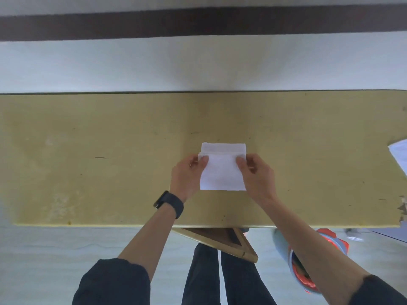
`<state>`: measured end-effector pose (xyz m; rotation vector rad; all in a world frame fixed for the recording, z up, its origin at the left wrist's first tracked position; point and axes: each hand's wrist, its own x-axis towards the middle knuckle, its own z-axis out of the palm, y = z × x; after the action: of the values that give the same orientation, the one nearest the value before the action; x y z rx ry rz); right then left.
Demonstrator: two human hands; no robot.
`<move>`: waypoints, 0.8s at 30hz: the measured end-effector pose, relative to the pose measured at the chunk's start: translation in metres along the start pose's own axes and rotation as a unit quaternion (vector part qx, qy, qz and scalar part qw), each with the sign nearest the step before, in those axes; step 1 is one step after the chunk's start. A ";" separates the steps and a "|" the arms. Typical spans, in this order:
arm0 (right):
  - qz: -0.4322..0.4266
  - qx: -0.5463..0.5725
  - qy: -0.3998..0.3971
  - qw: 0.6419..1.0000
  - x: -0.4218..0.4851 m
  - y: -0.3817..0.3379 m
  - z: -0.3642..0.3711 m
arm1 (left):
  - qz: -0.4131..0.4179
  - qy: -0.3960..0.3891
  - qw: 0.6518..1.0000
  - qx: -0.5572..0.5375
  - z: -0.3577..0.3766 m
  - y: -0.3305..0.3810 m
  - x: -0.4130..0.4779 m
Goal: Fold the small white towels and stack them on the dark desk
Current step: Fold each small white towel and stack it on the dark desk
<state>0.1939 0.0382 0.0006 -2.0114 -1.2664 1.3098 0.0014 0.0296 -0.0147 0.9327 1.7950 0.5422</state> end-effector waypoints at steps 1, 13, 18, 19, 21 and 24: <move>0.005 -0.004 0.014 1.000 0.006 -0.001 0.005 | -0.001 0.011 1.000 0.011 0.003 0.002 0.004; 0.054 -0.089 0.081 0.991 0.031 -0.005 0.024 | 0.004 0.063 0.990 0.127 0.024 0.014 0.029; 0.061 -0.159 0.083 0.982 0.036 -0.007 0.024 | -0.014 0.075 0.984 0.159 0.028 0.019 0.033; 0.058 -0.173 0.083 0.980 0.035 -0.007 0.025 | -0.016 0.076 0.983 0.168 0.028 0.020 0.033; 0.049 -0.195 0.086 0.976 0.034 -0.006 0.025 | -0.012 0.077 0.979 0.189 0.026 0.020 0.032; 0.047 -0.233 0.089 0.967 0.031 -0.007 0.024 | 0.003 0.072 0.967 0.244 0.022 0.025 0.030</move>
<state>0.1738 0.0649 -0.0209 -2.4701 -1.5125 0.8955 0.0246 0.0672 -0.0223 1.2553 2.1060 0.1708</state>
